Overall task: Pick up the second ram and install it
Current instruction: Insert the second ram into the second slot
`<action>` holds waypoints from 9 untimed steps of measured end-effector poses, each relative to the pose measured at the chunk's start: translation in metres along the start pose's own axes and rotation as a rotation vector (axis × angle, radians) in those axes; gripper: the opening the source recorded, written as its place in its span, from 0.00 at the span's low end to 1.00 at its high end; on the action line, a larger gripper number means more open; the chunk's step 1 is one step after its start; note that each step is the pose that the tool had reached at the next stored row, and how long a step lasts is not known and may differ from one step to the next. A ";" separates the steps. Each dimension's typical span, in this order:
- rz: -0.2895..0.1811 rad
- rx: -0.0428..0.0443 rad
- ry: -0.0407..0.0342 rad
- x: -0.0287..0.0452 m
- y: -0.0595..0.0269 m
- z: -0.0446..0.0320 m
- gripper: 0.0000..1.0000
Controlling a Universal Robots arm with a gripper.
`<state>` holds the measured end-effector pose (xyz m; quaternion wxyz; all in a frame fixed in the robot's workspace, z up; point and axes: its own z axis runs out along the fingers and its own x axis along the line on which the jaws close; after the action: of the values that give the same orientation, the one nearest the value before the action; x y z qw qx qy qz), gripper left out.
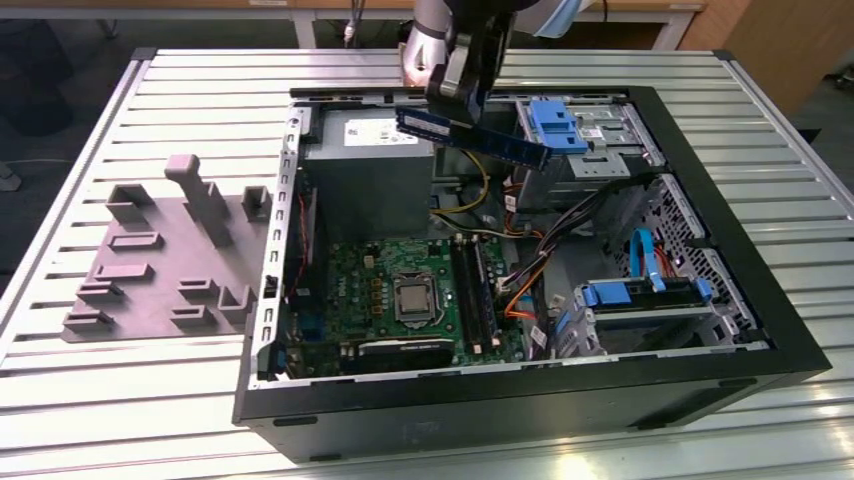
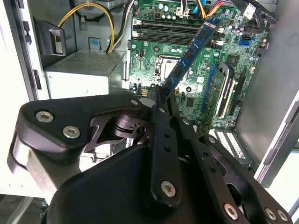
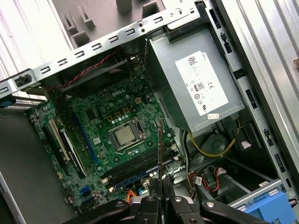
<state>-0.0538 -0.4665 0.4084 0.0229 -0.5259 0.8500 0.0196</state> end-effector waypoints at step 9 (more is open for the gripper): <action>0.154 0.0092 -0.0014 0.0000 0.0000 0.0006 0.14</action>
<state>-0.0538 -0.4665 0.4078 0.0243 -0.4590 0.8879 0.0178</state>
